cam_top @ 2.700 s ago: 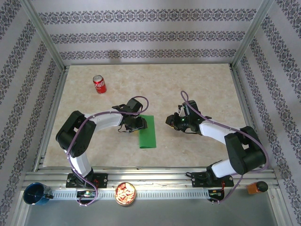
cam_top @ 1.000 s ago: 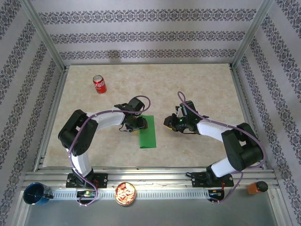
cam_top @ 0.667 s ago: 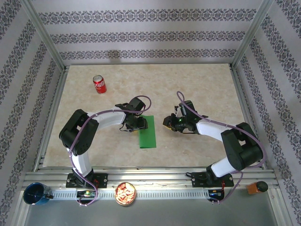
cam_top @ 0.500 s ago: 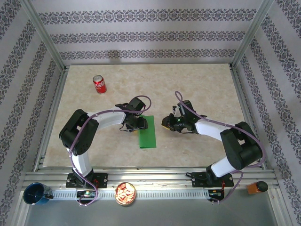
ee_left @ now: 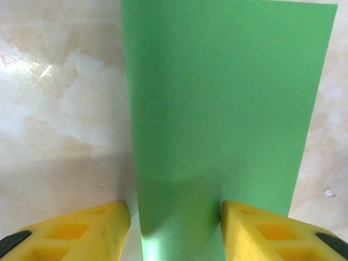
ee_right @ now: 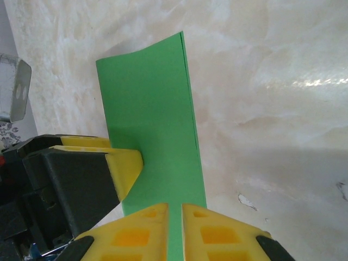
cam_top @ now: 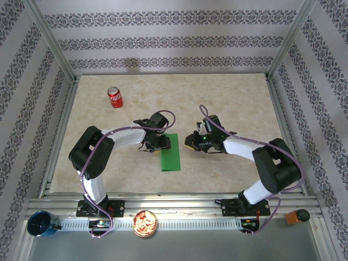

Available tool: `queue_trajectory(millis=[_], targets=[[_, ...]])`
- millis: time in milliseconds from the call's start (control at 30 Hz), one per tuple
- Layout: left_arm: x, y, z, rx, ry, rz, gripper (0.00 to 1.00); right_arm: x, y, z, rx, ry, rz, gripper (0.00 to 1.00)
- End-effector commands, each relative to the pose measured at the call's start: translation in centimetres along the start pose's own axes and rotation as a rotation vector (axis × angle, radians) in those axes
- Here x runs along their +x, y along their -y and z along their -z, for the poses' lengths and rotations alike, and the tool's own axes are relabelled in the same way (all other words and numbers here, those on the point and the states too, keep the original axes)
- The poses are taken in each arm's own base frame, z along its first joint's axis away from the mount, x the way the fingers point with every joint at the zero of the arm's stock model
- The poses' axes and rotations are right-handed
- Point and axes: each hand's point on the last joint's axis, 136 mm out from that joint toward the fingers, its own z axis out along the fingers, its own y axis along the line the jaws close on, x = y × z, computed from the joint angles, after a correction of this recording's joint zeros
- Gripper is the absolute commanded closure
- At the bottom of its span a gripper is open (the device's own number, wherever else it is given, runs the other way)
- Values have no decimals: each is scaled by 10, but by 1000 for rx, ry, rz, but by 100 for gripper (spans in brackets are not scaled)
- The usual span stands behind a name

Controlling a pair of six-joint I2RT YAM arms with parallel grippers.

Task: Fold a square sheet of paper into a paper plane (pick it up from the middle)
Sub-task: Hold the square sheet of paper at the center of the table.

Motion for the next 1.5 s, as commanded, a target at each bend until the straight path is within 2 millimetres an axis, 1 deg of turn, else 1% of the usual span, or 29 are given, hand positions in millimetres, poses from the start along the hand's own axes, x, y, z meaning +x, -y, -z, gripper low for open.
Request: queue_trajectory(millis=[0, 200, 400, 567, 700, 967, 1167, 1333, 1467], targets=[[12, -31, -27, -114, -34, 4, 49, 1, -13, -6, -28, -24, 39, 86], [14, -32, -28, -112, -26, 41, 50, -3, -5, -3, 13, 19, 31, 88], [13, -32, -30, -117, -34, 35, 50, -4, -5, -1, 10, 26, 21, 85], [13, -28, -30, -96, -33, 19, 50, -5, -10, -3, -7, 15, 26, 85], [13, -27, -30, -92, -37, 8, 50, -5, -9, -3, -5, 16, 23, 85], [12, -28, -30, -102, -42, -16, 50, -6, -11, 2, 9, 29, 38, 84], [12, -28, -31, -103, -41, -16, 50, -4, -11, 0, 1, 21, 36, 83], [10, -20, -33, -64, -41, -36, 49, -2, -9, -2, 0, 11, 32, 83], [11, -23, -32, -85, -46, -39, 49, -2, -9, -3, -1, 9, 29, 83]])
